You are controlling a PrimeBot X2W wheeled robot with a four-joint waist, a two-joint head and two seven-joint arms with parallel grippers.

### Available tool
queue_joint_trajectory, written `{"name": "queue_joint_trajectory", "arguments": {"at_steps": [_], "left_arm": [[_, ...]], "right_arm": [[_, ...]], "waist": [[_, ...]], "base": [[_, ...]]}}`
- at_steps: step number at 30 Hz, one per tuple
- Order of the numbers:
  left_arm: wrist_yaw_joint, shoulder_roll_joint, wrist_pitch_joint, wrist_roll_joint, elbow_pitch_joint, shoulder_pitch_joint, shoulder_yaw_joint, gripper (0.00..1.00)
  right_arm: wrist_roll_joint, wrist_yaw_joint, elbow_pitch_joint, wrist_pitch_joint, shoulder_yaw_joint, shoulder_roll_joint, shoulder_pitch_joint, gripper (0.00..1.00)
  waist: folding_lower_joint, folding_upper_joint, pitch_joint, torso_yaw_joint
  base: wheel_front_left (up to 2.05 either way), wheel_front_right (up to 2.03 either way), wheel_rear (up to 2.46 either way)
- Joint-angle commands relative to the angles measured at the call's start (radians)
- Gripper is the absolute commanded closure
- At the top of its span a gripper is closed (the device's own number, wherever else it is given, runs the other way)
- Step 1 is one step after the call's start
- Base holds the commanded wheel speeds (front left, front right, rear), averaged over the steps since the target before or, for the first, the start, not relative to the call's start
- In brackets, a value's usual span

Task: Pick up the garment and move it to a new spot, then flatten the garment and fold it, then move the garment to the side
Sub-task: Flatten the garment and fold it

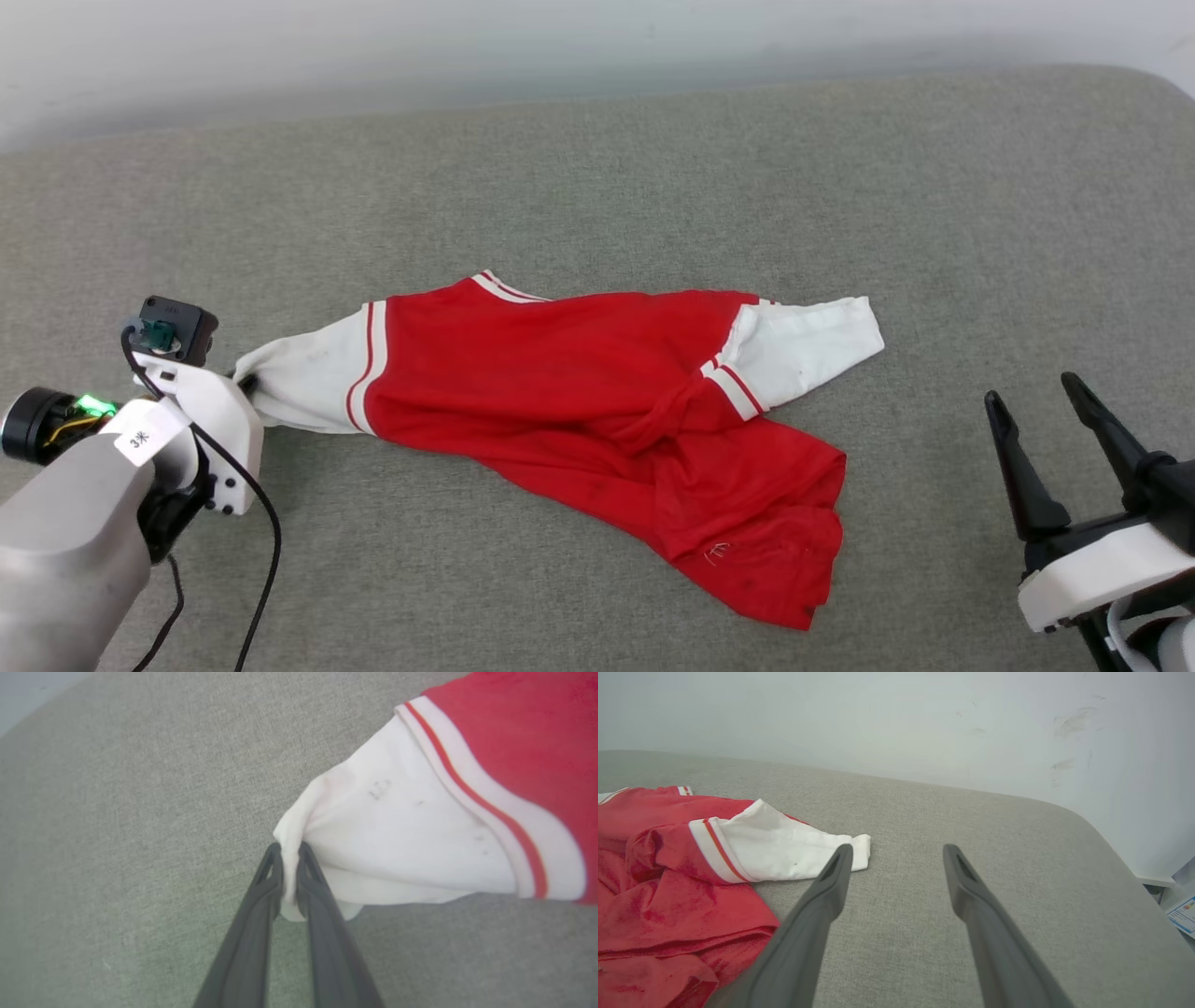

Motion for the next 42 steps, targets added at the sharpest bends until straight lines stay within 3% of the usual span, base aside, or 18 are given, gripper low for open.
{"name": "queue_joint_trajectory", "arguments": {"at_steps": [1,6,11,17,25,34,42], "left_arm": [[0.027,-0.024,-0.11,0.035,0.013,-0.017,0.008,0.0],[0.084,-0.05,-0.272,0.06,-0.015,0.004,0.033,0.0],[0.181,-0.058,-0.318,0.095,-0.132,0.05,0.093,0.0],[0.345,-0.05,-0.318,0.228,-0.426,0.187,0.259,0.0],[0.449,-0.084,-0.319,0.402,-0.68,0.36,0.418,0.0],[0.448,-0.162,-0.319,0.52,-0.787,0.452,0.512,0.0],[0.399,-0.234,-0.319,0.597,-0.801,0.457,0.578,0.0]], "right_arm": [[0.018,-0.001,-0.013,0.005,-0.005,-0.027,-0.024,0.0],[0.031,-0.001,-0.032,0.041,-0.003,-0.086,-0.065,0.0],[0.086,-0.001,-0.034,0.136,0.047,-0.178,-0.136,0.0],[0.221,-0.001,-0.02,0.351,0.184,-0.332,-0.248,0.0],[0.43,-0.001,0.016,0.688,0.385,-0.503,-0.413,0.0],[0.488,-0.001,0.142,0.87,0.485,-0.539,-0.567,0.0],[0.492,-0.001,0.286,0.857,0.568,-0.494,-0.652,0.0]], "waist": [[0.0,0.0,-0.026,0.017],[0.0,0.0,-0.059,0.046],[0.0,0.0,-0.08,0.078],[0.0,0.0,-0.075,0.12],[0.0,0.0,-0.025,0.173],[0.0,0.0,0.061,0.235],[0.0,0.0,0.148,0.28]], "base": [[0.0,0.0,0.0],[0.0,0.0,0.0],[0.0,0.0,0.0],[0.0,0.0,0.0],[0.0,0.0,0.0],[0.0,0.0,0.0],[0.0,0.0,0.0]]}}
